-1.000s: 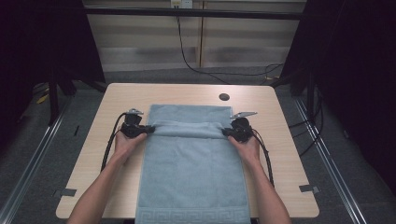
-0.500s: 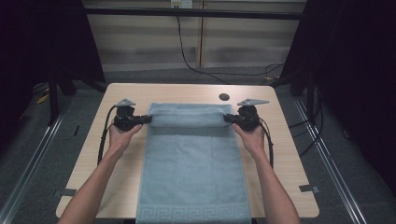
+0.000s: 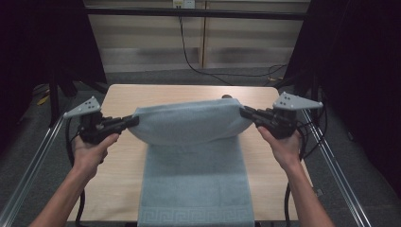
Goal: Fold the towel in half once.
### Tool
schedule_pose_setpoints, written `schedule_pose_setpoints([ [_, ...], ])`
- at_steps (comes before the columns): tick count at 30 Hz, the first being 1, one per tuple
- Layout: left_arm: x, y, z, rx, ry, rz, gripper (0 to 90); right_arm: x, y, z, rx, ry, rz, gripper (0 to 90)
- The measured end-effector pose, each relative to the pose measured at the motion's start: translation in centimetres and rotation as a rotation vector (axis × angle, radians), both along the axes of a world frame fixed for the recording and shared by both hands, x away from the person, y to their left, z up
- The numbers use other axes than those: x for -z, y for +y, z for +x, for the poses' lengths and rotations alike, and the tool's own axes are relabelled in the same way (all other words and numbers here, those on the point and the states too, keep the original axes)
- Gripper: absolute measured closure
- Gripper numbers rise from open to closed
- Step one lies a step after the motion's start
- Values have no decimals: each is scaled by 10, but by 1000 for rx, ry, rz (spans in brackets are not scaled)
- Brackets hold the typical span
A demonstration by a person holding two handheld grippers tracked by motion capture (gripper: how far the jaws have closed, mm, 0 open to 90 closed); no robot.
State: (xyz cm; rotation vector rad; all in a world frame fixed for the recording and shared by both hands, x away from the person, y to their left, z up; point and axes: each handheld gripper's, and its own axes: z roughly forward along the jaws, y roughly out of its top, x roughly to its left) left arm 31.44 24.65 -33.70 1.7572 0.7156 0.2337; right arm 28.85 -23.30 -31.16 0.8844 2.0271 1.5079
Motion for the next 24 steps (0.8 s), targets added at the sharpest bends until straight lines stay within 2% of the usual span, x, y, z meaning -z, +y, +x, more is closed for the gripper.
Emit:
schedule_pose_setpoints([
  [1, 2, 1, -9, 5, 8, -16, 854, 0, 0, -11, -8, -6, -10, 874],
  [2, 7, 1, -18, 12, -1, -10, 854, 2, -1, -22, -19, -5, -7, 873],
  [4, 23, 1, -33, 32, 30, -13, 853, 11, -3, -43, -32, 13, -18, 873],
  [6, 44, -3, -46, 34, 43, 19, 850, 28, -4, -60, -40, 50, -37, 873],
  [7, 57, -5, -52, 42, 50, 18, 850, 40, -4, -67, -46, 80, -49, 872],
  [9, 81, -12, -61, 44, 37, 97, 844, 65, -5, -79, -50, 140, -69, 871],
  [10, 94, -14, -61, 63, 76, 84, 842, 78, -5, -83, -55, 174, -35, 871],
  [11, 107, -15, -60, 52, 119, 69, 842, 90, -4, -87, -60, 200, -27, 871],
  [12, 117, -16, -61, 55, 135, 92, 843, 101, -2, -91, -50, 216, -58, 871],
  [13, 125, -18, -63, 64, 154, 109, 843, 112, -2, -94, -46, 237, -64, 871],
  [14, 130, -18, -65, 76, 170, 120, 843, 121, -4, -96, -57, 268, -58, 871],
  [16, 136, -17, -72, 104, 189, 130, 842, 134, -6, -102, -51, 301, -87, 868],
  [20, 143, -12, -92, 153, 205, 134, 820, 145, -11, -122, -96, 338, -102, 842],
  [22, 145, -11, -103, 164, 213, 162, 800, 149, -12, -132, -114, 347, -90, 811],
  [24, 146, -9, -113, 202, 229, 135, 784, 156, -13, -142, -131, 392, -54, 796],
])
